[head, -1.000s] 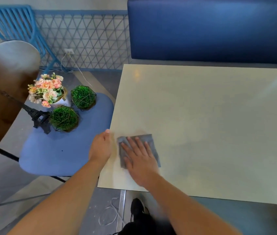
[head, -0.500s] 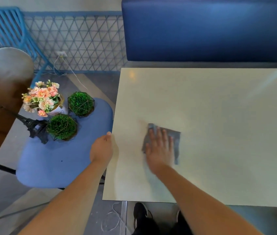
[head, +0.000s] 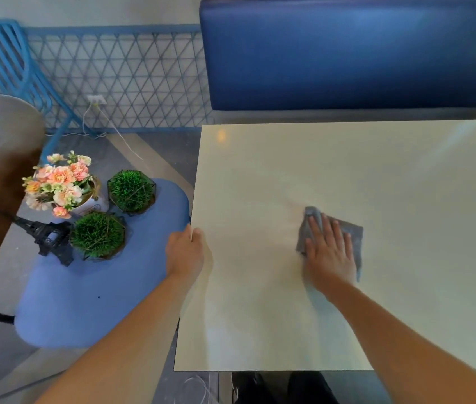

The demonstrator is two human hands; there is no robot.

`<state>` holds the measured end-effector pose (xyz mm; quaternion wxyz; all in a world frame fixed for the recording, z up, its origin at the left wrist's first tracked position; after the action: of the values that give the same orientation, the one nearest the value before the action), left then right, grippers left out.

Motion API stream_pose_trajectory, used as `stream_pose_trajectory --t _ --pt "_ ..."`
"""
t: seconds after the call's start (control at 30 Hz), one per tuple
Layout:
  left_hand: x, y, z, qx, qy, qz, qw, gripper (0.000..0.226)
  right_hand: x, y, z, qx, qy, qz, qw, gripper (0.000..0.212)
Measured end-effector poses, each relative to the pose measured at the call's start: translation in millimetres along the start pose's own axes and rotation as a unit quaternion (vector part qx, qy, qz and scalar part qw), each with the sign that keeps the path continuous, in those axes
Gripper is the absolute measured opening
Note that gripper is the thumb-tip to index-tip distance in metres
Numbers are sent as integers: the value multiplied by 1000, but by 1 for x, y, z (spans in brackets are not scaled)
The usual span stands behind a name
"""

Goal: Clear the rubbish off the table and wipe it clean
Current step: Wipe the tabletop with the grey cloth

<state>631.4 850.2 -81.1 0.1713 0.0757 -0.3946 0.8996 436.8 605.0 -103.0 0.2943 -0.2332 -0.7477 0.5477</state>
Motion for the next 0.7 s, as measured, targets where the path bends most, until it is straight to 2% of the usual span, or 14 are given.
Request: stream_pose_trajectory --t 0.1,0.17,0.23,0.4,0.53,0.63,0.7 --pt "-7 2 3 -5 -9 3 1000 33 -5 -15 39 -13 79 6 997 54" --pt "-9 1 5 5 -15 10 1000 37 -8 -16 33 -24 125 10 992 55" --pt "-10 0 6 14 -32 16 999 41 -14 -10 6 -32 125 13 992 57" --pt "-13 -2 3 25 -38 36 998 56 -12 23 -116 -26 -53 4 998 62" --pt "-24 -3 -1 19 -75 31 997 65 13 48 -201 17 -211 -57 976 60" --pt "-37 -4 -9 28 -76 16 997 77 1 45 -201 12 -258 -55 964 62" --pt "-42 -2 -10 51 -48 -1 998 76 -20 35 -173 -12 -225 -44 973 66"
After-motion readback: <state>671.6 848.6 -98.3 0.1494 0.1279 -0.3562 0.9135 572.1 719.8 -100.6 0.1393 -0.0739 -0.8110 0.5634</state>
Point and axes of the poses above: each hand's wrist, its own x-axis away from the middle knuckle, its own y-axis out of the palm, z = x × y, the point moved 5 cm from there along -x, towards the middle knuckle, and after that the axes turned 3 degrees about -z, right-handed, at the moved point
